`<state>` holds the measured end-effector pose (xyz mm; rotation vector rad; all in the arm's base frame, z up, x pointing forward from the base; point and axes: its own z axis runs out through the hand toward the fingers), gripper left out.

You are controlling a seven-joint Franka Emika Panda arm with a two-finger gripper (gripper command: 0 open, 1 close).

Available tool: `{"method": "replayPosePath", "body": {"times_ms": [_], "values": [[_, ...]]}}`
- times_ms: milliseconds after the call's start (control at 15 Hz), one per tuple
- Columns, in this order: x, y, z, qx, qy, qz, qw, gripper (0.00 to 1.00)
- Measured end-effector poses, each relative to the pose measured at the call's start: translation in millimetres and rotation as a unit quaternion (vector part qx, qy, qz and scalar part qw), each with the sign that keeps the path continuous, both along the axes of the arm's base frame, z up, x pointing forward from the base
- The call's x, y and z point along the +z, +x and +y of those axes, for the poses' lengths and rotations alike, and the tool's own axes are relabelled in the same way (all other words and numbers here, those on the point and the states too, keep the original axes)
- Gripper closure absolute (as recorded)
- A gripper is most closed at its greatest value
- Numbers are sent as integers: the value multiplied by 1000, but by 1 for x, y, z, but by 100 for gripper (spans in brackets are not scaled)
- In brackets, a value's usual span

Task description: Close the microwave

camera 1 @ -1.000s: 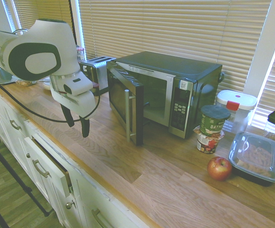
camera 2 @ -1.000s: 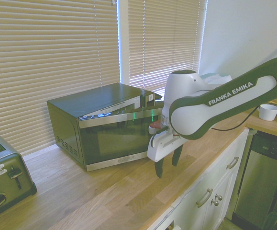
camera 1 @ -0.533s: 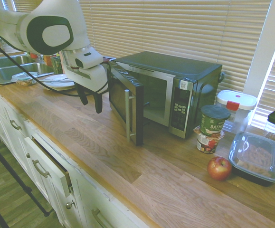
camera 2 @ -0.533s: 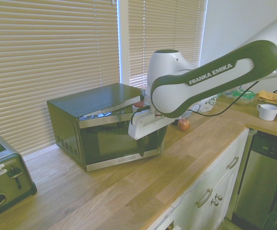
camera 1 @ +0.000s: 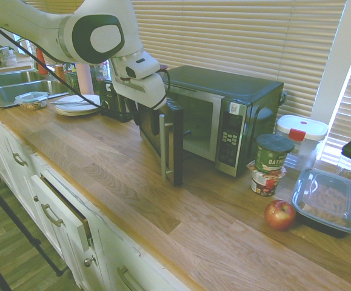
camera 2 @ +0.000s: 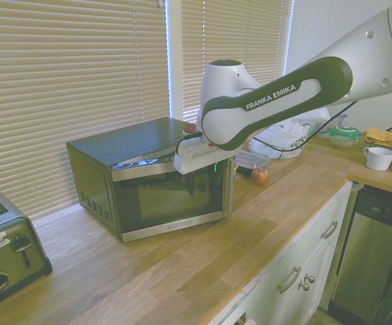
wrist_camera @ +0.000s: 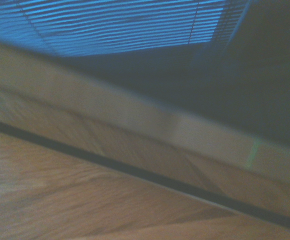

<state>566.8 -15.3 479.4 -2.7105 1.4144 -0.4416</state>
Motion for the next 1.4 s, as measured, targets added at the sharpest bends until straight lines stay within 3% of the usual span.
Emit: {"method": "replayPosePath", "body": {"times_ms": [400,733,1400], "values": [[-4,62,-11,-8,1,-14,1000,0],[11,89,-11,-8,-2,-36,999,0],[3,105,-10,-11,1,-20,1000,0]]}}
